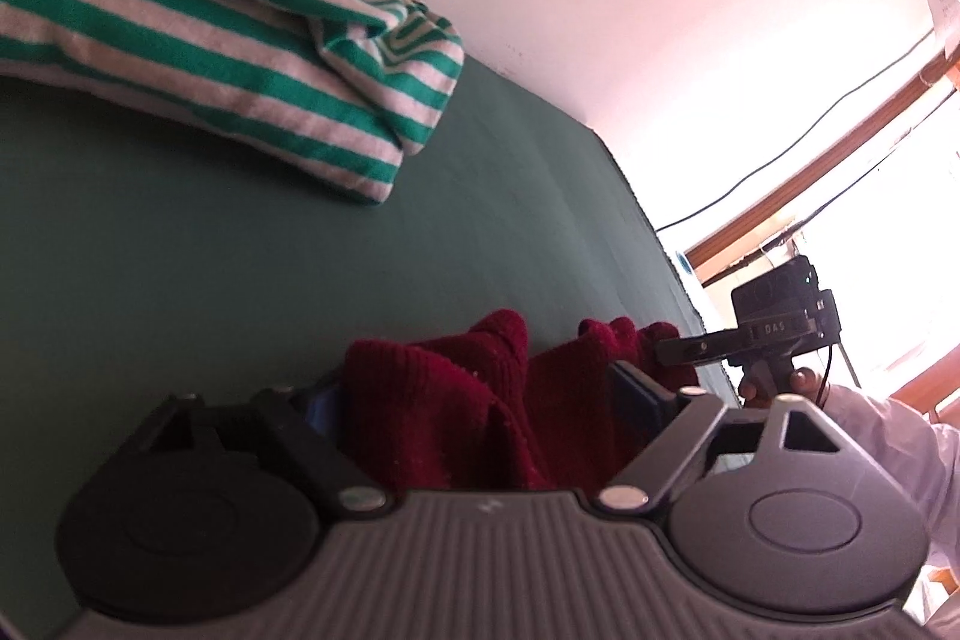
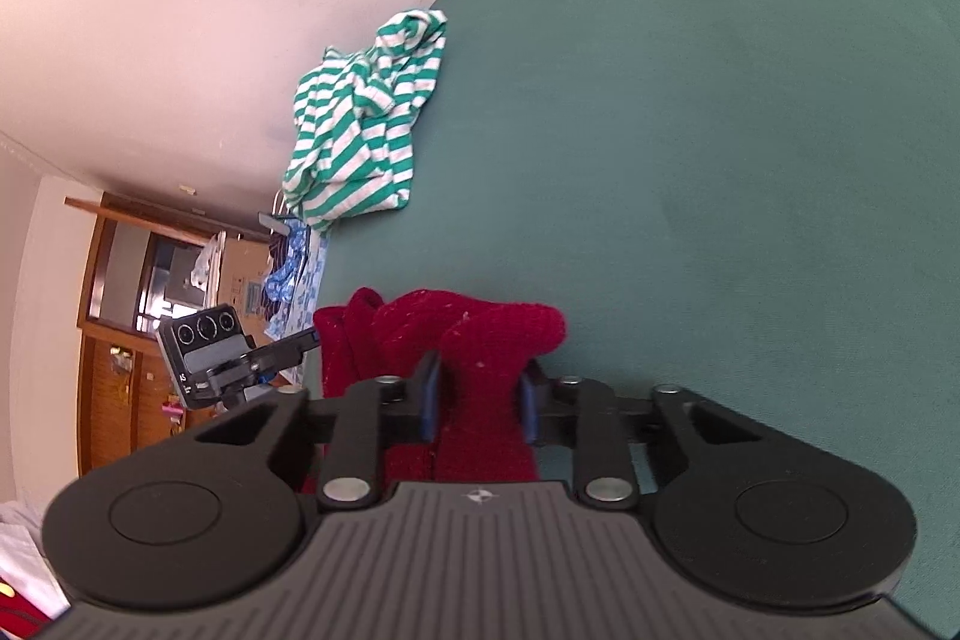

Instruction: Fold clothes

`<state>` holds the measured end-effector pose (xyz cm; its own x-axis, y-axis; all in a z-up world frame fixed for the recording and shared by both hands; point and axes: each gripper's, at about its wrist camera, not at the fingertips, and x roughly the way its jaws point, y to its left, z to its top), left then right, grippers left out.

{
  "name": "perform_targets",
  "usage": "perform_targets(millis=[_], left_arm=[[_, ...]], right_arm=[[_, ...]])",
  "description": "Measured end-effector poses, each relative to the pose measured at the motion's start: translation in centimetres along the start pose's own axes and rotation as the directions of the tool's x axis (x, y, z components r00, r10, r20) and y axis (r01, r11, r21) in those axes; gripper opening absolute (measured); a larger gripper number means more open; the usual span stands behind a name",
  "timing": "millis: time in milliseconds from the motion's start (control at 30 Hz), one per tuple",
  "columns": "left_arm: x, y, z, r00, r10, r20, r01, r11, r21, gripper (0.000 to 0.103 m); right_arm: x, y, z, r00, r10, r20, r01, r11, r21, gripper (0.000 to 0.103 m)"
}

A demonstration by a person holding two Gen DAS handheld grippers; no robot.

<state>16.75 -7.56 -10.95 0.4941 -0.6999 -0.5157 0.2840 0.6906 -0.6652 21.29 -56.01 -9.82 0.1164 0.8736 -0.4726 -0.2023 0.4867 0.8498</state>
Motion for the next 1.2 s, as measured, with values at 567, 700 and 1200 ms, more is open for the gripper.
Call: perform_targets(millis=[567, 700, 1200], left_arm=[[-0.9, 0.1, -0.2, 0.998, 0.018, 0.052, -0.017, 1.000, -0.012, 0.076], [-1.6, 2.5, -0.7, 0.995, 0.042, 0.086, -0.032, 0.992, -0.119, 0.024], [-1.7, 2.6, -0.2, 0.995, 0.051, 0.085, -0.042, 0.995, -0.094, 0.023]], right_arm=[[-0.2, 0.1, -0.6, 1.000, -0.008, 0.027, 0.008, 1.000, -0.004, 0.022], [-0.2, 0.3, -1.0, 0.998, -0.016, 0.053, 0.016, 1.000, -0.007, 0.023], [0.5, 0.6, -0.9, 1.000, 0.010, 0.015, -0.010, 1.000, 0.004, 0.027]])
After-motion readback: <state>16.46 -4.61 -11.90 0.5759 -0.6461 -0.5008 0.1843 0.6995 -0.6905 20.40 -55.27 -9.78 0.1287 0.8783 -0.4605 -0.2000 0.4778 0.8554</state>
